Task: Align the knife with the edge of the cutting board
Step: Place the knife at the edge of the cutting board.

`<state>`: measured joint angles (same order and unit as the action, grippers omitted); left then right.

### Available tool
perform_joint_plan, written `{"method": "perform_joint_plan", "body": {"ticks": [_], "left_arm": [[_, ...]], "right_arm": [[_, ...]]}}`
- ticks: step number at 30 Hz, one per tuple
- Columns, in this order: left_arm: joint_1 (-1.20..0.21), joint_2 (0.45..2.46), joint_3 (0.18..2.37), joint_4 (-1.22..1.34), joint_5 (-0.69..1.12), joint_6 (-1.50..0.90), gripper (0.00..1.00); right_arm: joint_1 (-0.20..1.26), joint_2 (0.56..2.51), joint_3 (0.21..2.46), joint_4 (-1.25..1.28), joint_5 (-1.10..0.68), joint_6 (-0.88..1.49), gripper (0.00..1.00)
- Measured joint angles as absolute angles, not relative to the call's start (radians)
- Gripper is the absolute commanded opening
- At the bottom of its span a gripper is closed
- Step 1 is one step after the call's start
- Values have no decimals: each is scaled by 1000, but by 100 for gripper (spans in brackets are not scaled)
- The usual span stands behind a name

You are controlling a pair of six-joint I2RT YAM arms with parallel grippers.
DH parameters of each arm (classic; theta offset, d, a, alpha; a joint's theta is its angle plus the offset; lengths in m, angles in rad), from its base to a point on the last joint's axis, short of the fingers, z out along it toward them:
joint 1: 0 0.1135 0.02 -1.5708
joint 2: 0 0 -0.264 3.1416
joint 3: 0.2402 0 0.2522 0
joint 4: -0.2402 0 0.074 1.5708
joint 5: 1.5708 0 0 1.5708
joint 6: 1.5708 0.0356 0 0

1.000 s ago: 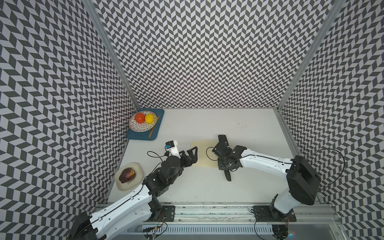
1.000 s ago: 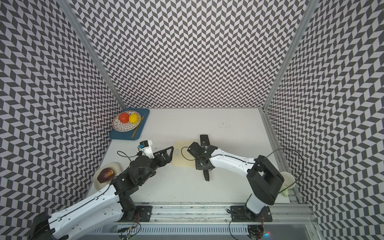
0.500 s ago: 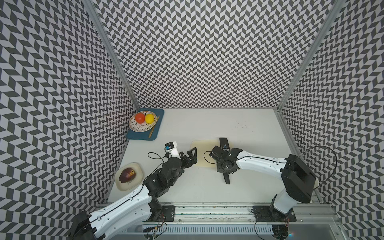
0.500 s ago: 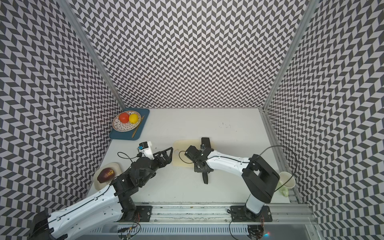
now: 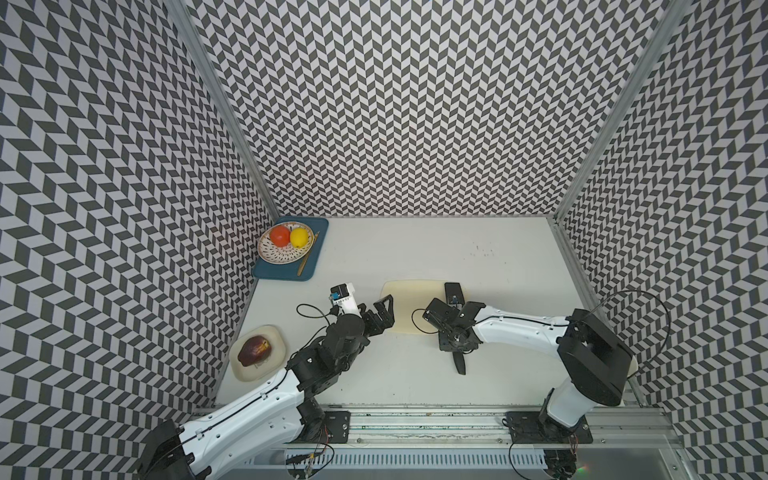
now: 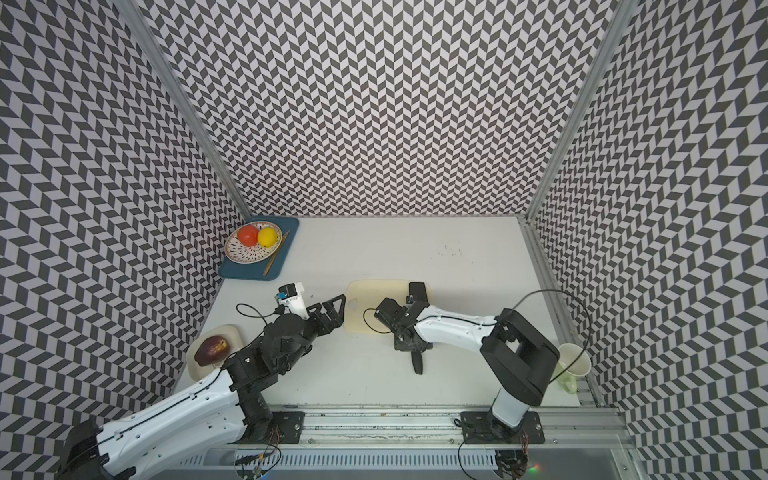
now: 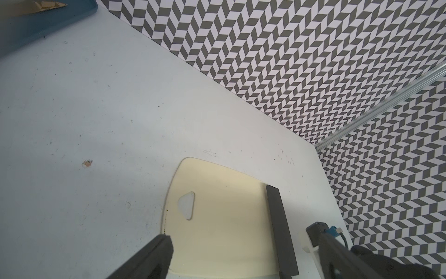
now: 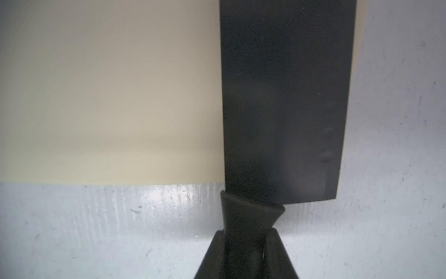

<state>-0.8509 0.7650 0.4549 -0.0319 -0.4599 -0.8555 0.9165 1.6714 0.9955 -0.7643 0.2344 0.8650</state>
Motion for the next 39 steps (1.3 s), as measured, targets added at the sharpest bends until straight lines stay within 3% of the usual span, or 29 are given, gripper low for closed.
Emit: {"method": "perform_joint_plan", "body": {"ticks": [13,22,25,32,39], "left_arm": [[-851,767,455,-32,-460,-854,100],[-851,767,455,-31,-460,-853,100],[-851,767,455,-31,-460,-852,100],[-851,771,455,-31,-460,-850,100],[-851,777,455,-31,-464,-846,100]], "right_arm": [[913,1714,996,-720,227,865,17],[913,1714,995,-716,228,874,30],[913,1714,994,-709,229,881,42],[913,1711,990,-702,228,885,55],[913,1663,1005,-719,230,881,76]]}}
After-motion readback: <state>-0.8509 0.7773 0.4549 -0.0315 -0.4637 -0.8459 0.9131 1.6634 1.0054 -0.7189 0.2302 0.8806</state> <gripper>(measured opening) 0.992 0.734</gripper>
